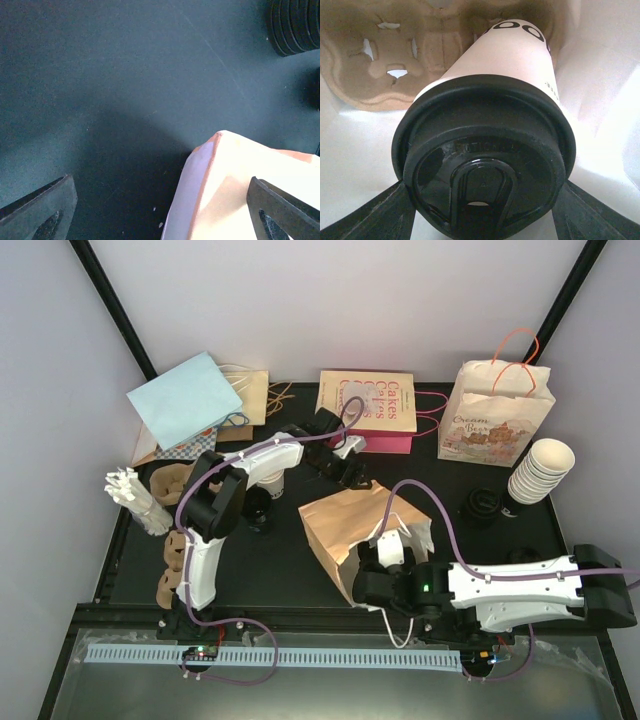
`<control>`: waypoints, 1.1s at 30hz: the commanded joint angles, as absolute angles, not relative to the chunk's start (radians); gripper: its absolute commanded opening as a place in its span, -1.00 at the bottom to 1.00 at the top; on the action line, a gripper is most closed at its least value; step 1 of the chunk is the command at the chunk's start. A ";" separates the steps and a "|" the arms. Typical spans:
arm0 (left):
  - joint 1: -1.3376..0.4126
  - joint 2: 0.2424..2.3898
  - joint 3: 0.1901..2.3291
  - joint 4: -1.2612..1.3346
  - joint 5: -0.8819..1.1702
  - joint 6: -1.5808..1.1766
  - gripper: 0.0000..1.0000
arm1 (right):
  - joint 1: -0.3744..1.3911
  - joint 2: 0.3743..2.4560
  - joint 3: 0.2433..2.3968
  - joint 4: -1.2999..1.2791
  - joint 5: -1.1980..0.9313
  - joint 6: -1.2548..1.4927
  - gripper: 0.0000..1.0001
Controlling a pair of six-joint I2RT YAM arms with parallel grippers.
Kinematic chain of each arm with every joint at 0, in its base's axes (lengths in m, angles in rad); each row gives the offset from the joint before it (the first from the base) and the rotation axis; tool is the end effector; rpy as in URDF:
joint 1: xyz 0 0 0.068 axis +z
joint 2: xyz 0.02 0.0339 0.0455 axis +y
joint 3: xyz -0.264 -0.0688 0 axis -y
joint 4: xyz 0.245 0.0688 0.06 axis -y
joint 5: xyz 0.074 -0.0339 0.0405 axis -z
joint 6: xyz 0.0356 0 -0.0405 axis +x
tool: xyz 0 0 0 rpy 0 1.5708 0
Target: Pack the takeout coffee
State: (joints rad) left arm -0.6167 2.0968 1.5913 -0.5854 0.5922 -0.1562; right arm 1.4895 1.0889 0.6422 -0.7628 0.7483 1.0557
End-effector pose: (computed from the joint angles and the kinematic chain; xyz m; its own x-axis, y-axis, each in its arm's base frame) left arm 0.3505 -0.2729 0.1838 -0.8222 0.4247 -0.3790 0.5691 0.6012 -0.5609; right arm 0.0388 0.1773 0.2021 -0.6561 -0.1989 -0.7280 -0.2841 0.9588 -0.0059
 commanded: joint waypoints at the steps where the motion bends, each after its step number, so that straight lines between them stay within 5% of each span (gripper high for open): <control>1: -0.629 2.102 1.619 -0.567 0.644 -0.121 0.89 | 1.474 1.076 0.624 -0.747 0.747 1.049 -0.43; 18: -0.685 2.144 1.635 -0.582 0.739 -0.061 0.69 | 1.387 1.070 0.605 -0.709 0.724 0.999 -0.42; 33: -0.725 2.071 1.569 -0.567 0.742 -0.007 0.57 | 1.348 1.043 0.623 -0.858 0.797 1.115 -0.21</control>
State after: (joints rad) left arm -0.6857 2.1086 1.5932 -0.5404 0.7010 -0.0635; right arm 1.3682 1.0496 0.6209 -0.8108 0.7544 1.0809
